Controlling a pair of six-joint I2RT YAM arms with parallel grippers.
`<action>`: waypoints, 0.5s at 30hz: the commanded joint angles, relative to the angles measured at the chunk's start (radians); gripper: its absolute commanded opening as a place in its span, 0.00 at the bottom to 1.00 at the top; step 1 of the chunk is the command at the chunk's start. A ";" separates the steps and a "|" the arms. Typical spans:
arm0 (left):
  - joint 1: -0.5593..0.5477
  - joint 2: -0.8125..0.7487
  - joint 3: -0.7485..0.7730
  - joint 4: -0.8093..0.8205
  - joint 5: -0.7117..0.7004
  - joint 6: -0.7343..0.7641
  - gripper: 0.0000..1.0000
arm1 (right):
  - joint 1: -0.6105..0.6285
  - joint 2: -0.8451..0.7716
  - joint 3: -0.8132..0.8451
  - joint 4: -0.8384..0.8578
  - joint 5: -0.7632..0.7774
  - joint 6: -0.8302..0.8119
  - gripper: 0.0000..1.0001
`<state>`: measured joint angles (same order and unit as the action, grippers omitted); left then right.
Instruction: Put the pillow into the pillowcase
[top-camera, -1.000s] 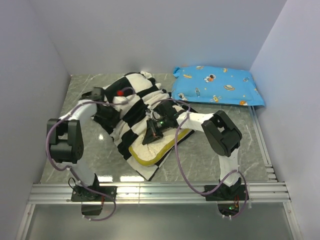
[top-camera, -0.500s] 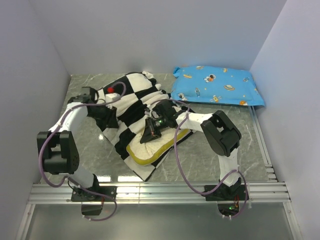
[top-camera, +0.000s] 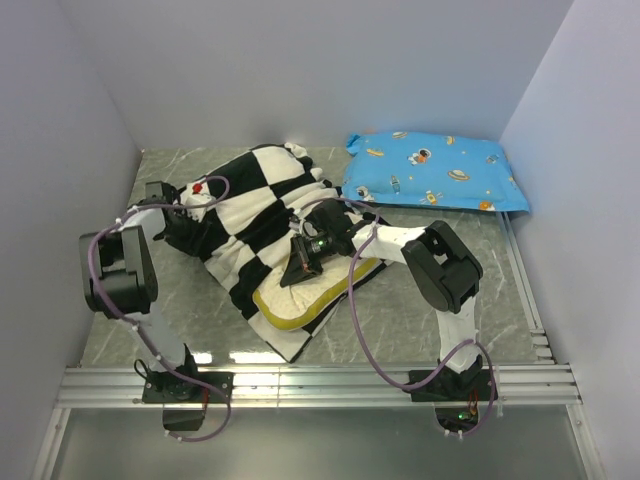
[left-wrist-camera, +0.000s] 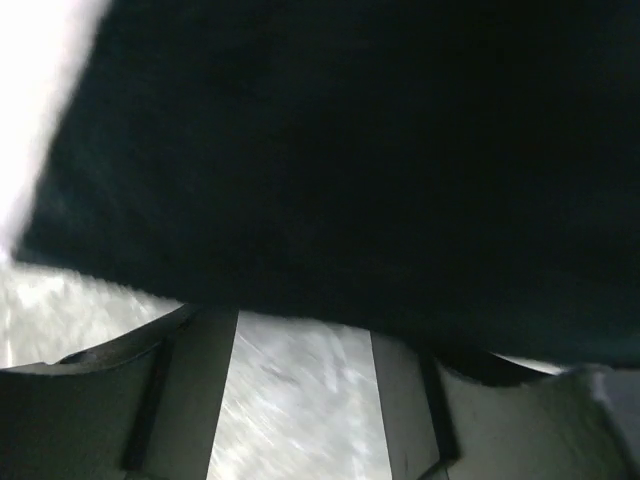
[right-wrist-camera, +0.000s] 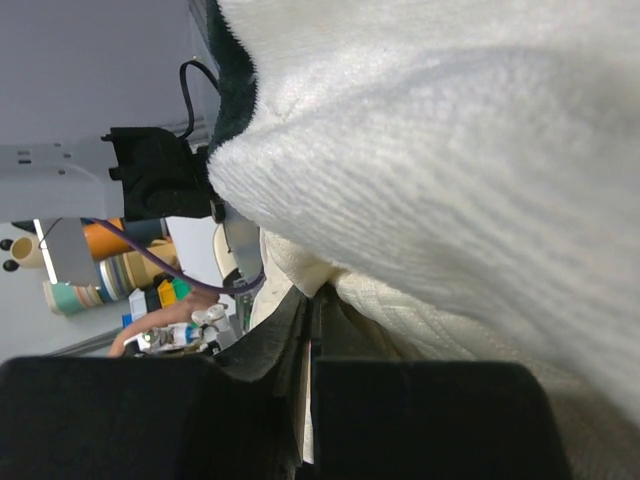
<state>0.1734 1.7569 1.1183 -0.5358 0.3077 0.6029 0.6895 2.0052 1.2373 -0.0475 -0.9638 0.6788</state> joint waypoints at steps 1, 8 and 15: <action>0.018 0.071 0.063 0.045 0.011 0.099 0.61 | -0.007 -0.006 -0.009 0.029 0.000 -0.033 0.00; 0.015 0.078 0.074 -0.219 0.227 0.311 0.09 | -0.005 0.013 0.007 0.046 -0.007 -0.002 0.00; -0.135 -0.180 -0.050 -0.622 0.367 0.593 0.00 | 0.013 0.044 0.044 0.142 0.005 0.102 0.00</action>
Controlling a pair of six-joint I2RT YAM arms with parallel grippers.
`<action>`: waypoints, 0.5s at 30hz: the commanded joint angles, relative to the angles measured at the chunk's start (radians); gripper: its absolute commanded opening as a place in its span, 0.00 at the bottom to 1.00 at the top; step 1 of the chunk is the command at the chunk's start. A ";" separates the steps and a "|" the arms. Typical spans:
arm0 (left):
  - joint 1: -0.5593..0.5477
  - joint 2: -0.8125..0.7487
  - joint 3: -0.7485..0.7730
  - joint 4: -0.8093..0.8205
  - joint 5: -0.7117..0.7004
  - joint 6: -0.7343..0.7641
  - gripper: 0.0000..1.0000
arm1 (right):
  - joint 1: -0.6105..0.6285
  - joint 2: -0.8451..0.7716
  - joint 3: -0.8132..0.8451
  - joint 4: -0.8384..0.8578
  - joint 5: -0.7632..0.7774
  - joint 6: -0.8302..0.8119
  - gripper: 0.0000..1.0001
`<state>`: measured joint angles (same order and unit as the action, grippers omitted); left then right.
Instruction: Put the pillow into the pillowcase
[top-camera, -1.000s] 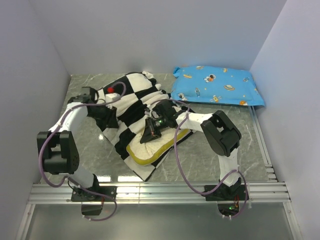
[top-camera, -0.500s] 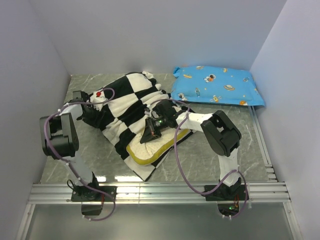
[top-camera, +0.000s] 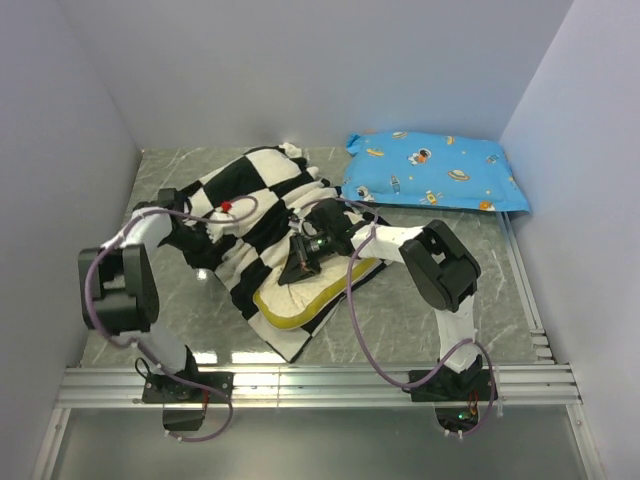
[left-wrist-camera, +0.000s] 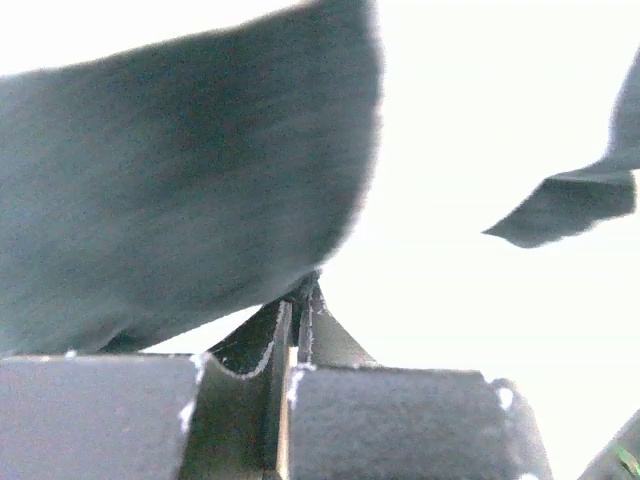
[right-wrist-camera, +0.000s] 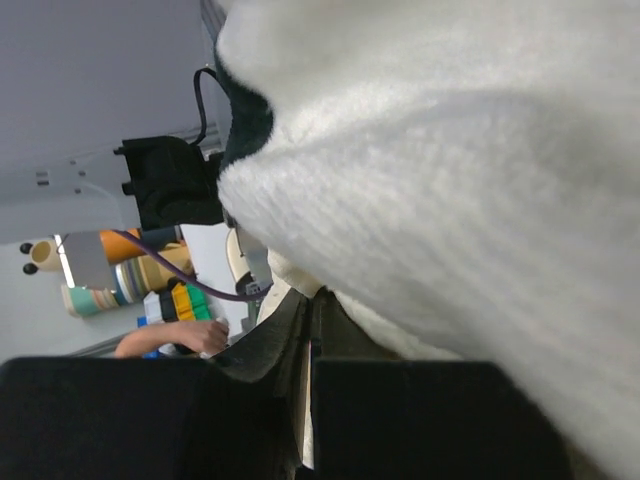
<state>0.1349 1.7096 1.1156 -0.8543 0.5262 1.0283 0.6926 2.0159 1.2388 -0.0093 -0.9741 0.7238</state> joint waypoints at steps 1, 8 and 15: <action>-0.124 -0.152 -0.059 -0.355 0.156 0.180 0.00 | 0.012 0.037 0.048 0.118 0.024 0.069 0.00; -0.285 -0.130 -0.060 -0.362 0.207 0.107 0.00 | 0.013 0.070 0.096 0.232 0.078 0.207 0.00; -0.285 -0.062 0.013 -0.233 0.289 0.018 0.00 | 0.013 0.073 0.045 0.244 0.106 0.230 0.00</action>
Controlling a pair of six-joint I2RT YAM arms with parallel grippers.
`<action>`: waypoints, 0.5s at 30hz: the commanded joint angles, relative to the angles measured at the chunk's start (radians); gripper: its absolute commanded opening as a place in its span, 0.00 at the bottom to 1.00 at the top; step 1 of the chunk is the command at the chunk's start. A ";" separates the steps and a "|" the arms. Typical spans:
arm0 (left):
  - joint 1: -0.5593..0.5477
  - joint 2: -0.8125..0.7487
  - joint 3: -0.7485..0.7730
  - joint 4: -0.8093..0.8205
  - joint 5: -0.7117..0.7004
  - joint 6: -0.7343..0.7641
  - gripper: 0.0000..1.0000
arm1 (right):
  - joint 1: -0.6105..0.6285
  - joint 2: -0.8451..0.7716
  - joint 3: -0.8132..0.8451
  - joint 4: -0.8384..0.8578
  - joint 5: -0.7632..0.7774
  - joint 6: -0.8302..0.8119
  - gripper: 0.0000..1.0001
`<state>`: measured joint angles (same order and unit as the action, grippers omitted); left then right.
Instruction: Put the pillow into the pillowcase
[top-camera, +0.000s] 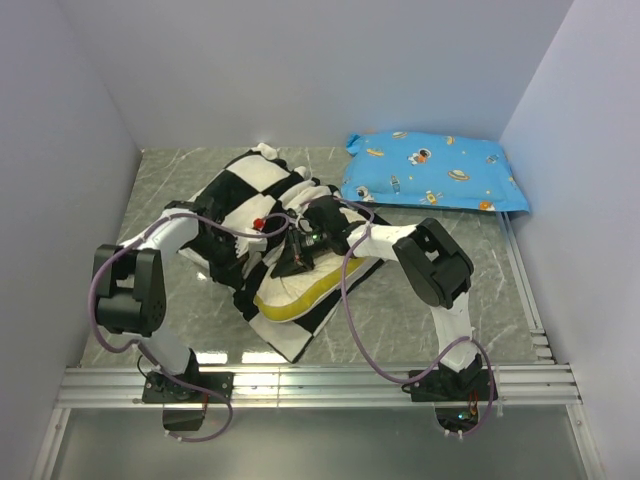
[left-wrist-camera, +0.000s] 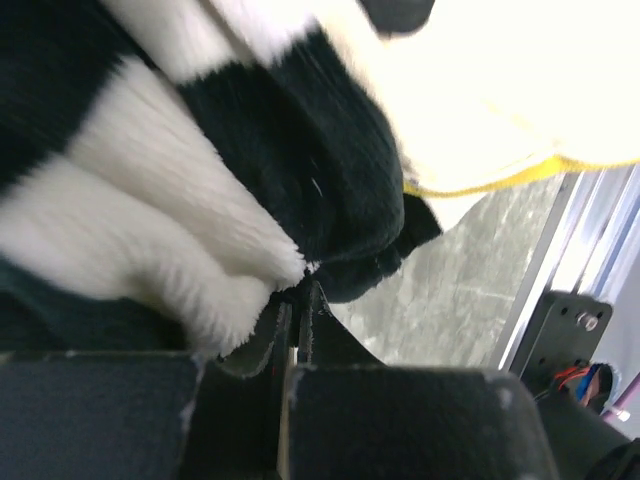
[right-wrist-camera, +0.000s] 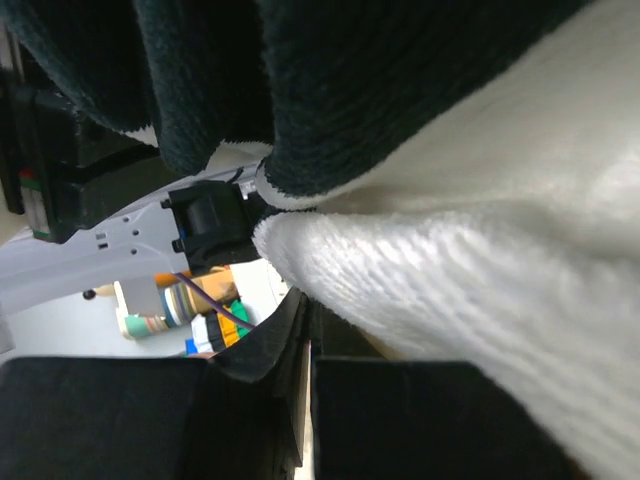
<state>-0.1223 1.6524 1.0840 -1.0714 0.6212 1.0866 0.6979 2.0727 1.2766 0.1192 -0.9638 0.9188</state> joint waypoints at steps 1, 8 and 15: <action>-0.063 -0.008 0.050 -0.018 0.201 -0.043 0.00 | 0.008 0.012 -0.003 0.117 0.097 0.037 0.00; -0.191 -0.141 -0.032 -0.010 0.204 -0.048 0.00 | 0.008 0.040 0.044 0.114 0.103 0.054 0.00; -0.011 -0.212 0.103 -0.082 0.178 -0.128 0.45 | -0.017 -0.072 0.063 -0.047 0.074 -0.156 0.00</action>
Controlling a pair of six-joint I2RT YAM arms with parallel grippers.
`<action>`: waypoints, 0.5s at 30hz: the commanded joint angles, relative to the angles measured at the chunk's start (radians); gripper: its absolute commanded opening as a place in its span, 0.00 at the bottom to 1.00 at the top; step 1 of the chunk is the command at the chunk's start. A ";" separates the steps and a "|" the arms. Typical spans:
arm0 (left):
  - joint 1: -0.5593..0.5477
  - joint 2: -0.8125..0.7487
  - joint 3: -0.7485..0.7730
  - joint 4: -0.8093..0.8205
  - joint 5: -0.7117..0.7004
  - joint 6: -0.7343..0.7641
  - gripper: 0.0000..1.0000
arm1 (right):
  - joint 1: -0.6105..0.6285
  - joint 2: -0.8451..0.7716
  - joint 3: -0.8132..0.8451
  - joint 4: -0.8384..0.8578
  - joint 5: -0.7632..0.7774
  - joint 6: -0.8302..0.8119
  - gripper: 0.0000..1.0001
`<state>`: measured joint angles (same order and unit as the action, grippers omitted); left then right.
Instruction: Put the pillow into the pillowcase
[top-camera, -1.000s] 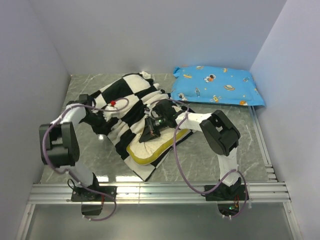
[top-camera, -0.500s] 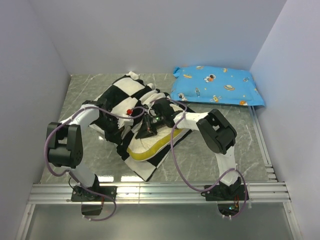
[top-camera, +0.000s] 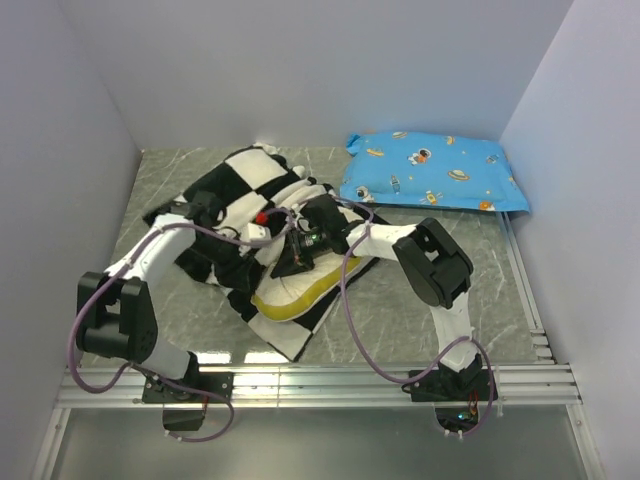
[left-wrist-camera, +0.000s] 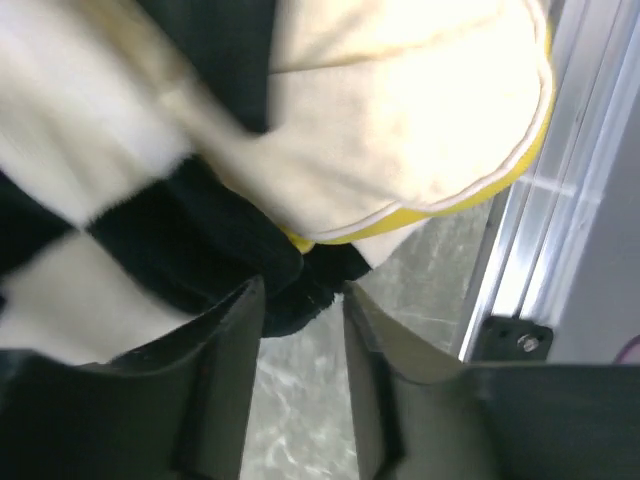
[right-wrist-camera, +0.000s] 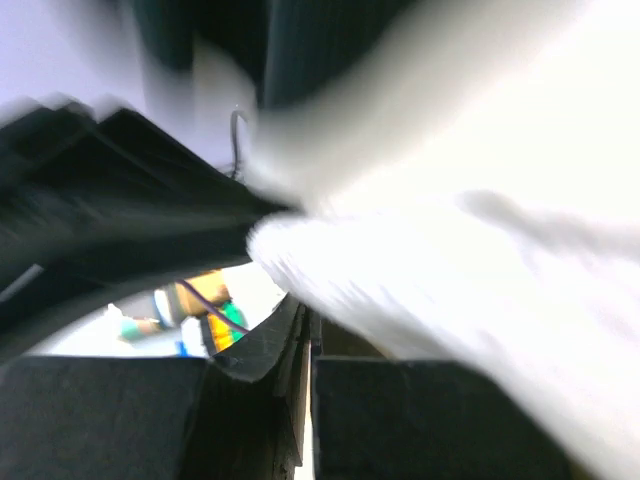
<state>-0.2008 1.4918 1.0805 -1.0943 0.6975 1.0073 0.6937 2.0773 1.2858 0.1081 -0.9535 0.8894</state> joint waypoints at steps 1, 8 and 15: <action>0.111 -0.054 0.143 -0.093 0.105 -0.070 0.47 | -0.017 -0.101 0.055 -0.126 0.073 -0.221 0.07; 0.159 -0.122 0.250 0.102 0.086 -0.300 0.61 | -0.049 -0.285 0.073 -0.442 0.082 -0.477 0.54; -0.150 -0.248 0.049 0.504 -0.198 -0.574 0.98 | -0.253 -0.518 -0.058 -0.578 0.076 -0.523 0.67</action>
<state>-0.1978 1.2888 1.1931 -0.8234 0.6548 0.6048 0.5476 1.6688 1.3144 -0.3794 -0.8825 0.4110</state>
